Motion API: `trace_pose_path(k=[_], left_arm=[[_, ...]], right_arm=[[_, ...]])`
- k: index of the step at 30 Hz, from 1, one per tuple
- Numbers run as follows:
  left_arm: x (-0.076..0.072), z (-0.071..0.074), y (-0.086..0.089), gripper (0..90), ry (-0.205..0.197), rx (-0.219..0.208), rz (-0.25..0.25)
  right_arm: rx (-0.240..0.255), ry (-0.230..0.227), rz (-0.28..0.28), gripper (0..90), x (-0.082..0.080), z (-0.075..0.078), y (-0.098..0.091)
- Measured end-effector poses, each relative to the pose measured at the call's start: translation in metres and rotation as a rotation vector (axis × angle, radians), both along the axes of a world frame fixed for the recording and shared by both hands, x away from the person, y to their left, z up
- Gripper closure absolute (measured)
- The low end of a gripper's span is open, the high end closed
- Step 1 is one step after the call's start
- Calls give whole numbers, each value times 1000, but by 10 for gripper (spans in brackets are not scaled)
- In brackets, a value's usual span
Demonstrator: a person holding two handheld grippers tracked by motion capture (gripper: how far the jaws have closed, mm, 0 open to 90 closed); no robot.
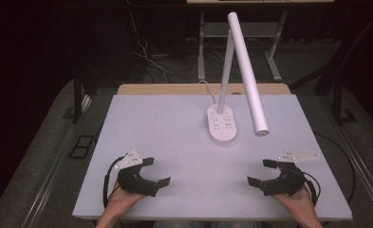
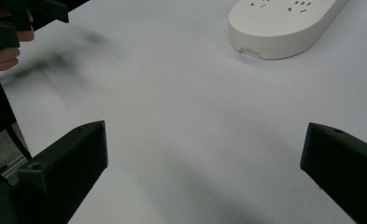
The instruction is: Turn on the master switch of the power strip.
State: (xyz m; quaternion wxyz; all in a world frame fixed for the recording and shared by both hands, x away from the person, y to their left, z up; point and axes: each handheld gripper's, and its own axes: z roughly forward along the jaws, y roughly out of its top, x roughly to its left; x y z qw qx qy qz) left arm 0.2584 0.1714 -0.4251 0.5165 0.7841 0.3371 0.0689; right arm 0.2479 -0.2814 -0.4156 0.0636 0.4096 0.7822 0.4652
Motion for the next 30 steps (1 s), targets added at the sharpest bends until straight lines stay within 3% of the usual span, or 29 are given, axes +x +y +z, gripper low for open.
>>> trace_pose_path(k=[17,30], left_arm=[[0,1,1,0,5,9,10],[2,6,-6,0,27,47,-31]], right_arm=[[-2,8,19,3,-2,-1,4],[-6,23,33,3,-3,-2,6]])
